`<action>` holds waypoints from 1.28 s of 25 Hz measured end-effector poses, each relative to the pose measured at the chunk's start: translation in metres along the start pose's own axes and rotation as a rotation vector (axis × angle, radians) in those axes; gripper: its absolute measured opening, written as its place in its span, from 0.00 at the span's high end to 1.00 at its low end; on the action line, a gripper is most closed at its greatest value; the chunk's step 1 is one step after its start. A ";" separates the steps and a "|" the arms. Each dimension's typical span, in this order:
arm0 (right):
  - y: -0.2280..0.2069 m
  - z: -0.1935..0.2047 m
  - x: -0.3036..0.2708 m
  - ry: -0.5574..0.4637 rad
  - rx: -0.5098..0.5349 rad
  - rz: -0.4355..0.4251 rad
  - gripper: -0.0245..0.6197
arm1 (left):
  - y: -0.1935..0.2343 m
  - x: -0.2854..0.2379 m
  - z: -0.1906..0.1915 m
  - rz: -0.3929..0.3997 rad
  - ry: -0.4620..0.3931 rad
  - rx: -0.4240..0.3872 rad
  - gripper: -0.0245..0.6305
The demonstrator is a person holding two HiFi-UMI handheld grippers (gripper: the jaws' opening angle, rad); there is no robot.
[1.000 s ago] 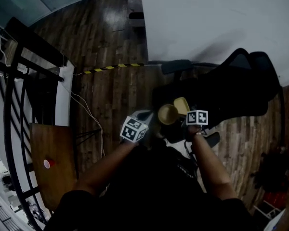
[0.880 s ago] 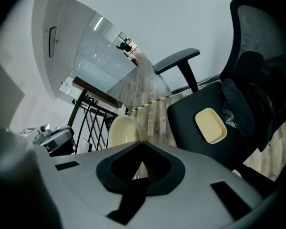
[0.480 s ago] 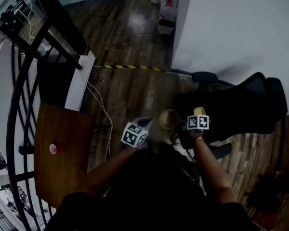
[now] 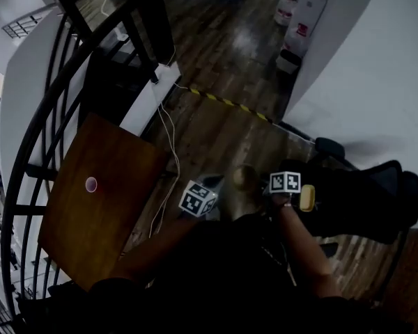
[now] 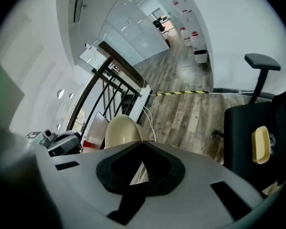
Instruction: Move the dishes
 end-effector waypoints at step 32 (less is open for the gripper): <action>0.278 0.018 -0.227 0.776 0.748 -0.186 0.94 | 0.080 0.214 0.129 -0.948 -0.064 0.667 0.98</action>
Point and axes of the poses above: the fingertips, and each gripper's own axes: x backward along the fingers, y to its left, z out of its underside, the point moved 4 cm from there along x, backward along the fingers, and after that the axes turned 14 degrees about -x, right-handed, at the moved point
